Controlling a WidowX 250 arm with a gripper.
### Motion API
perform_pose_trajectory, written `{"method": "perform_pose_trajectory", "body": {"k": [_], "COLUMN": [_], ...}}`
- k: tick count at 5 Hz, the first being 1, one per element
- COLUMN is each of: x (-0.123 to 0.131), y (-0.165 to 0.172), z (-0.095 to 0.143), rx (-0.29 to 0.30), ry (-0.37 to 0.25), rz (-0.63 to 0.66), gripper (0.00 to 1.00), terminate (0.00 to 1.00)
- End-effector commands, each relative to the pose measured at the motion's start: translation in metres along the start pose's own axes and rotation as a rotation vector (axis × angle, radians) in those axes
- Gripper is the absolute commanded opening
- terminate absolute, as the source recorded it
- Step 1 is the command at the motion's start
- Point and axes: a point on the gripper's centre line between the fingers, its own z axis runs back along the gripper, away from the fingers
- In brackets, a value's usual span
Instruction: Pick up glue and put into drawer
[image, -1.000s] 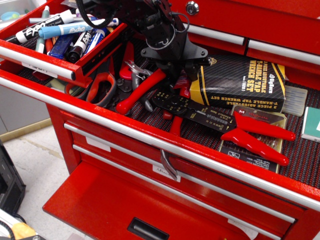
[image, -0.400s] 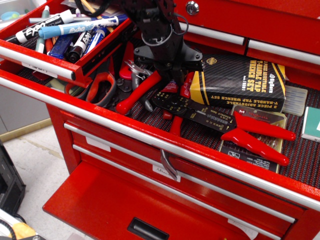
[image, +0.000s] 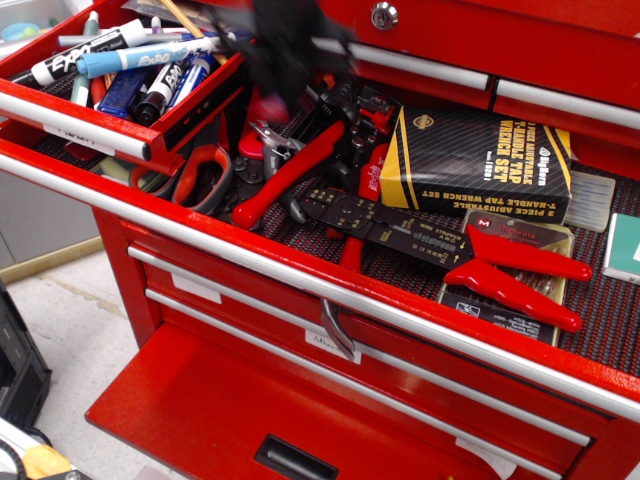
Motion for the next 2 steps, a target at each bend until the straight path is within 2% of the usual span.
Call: {"method": "perform_pose_trajectory", "body": {"k": [1, 2], "x": [0.022, 0.028], "y": [0.079, 0.107], "z": [0.060, 0.052], "rx": [0.150, 0.149], "ry": [-0.085, -0.181], "rz": [-0.099, -0.139], "gripper": [0.00, 1.00], "terminate": [0.00, 0.00]}}
